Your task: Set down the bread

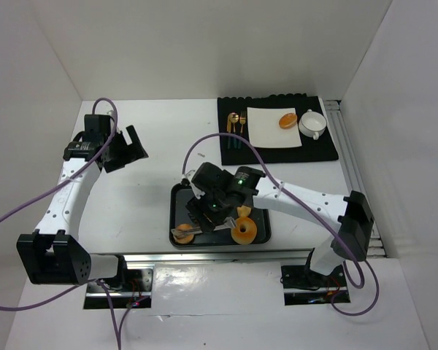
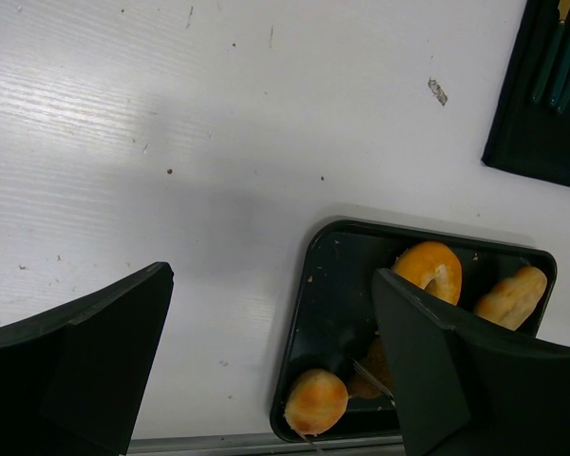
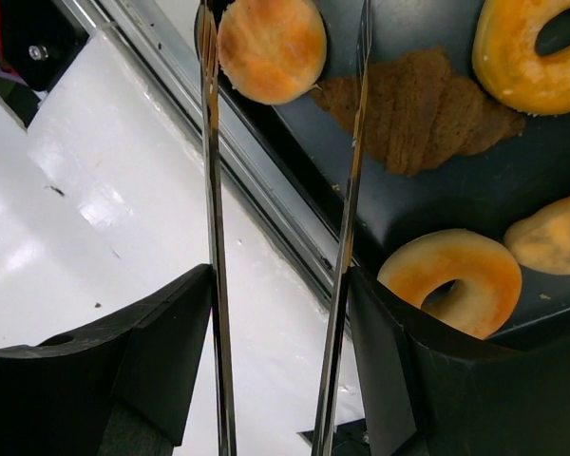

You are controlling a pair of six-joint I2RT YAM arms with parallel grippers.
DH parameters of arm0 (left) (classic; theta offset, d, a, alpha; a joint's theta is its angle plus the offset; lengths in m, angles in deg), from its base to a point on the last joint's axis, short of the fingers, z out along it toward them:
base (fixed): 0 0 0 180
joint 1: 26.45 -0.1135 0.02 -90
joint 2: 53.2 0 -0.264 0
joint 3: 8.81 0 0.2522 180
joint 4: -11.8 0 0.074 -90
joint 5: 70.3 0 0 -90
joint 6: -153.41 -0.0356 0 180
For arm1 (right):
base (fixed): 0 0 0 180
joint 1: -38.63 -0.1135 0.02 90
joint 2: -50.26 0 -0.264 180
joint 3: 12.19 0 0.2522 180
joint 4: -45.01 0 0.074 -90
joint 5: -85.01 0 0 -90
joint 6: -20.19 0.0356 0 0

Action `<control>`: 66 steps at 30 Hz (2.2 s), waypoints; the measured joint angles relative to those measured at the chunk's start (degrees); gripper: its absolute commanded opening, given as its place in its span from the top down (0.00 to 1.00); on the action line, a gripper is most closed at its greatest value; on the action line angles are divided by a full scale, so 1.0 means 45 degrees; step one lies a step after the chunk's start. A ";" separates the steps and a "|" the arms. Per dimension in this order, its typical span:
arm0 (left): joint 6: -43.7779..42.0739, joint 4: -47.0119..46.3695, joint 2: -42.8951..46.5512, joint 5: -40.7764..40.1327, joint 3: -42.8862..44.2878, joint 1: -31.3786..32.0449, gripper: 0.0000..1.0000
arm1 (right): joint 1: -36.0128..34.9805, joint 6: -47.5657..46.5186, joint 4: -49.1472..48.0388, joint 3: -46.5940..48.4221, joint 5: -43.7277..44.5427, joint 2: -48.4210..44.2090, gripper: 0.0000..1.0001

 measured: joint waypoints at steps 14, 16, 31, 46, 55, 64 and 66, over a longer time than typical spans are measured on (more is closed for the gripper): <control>0.0000 -0.0015 0.0000 0.0044 -0.0029 0.0000 0.00 | -0.0393 -0.0568 0.0729 0.0525 0.0214 0.0753 0.34; 0.0000 -0.0005 0.0000 0.0049 -0.0058 0.0000 0.00 | -0.0418 -0.0617 0.0733 0.0525 0.0194 0.0821 0.34; 0.0000 -0.0044 0.0000 0.0073 -0.0078 -0.0102 0.00 | -0.0432 -0.0835 0.1069 0.1389 0.0573 0.1185 0.58; 0.0029 -0.0170 0.0000 0.0199 -0.0073 -0.0102 0.00 | 0.3551 0.0257 -0.1370 0.1559 0.2093 -0.0194 0.60; 0.0024 -0.0228 -0.0019 0.0335 -0.0068 -0.0185 0.00 | 0.7635 0.1530 -0.3104 0.1515 0.4090 -0.0393 0.57; 0.0024 -0.0277 -0.0058 0.0481 -0.0044 -0.0209 0.00 | 1.0015 0.1462 -0.4673 0.1651 0.5493 0.1792 0.56; 0.0010 -0.0282 -0.0117 0.0505 -0.0039 -0.0209 0.00 | 1.0166 0.1438 -0.4906 0.1739 0.5498 0.2487 0.55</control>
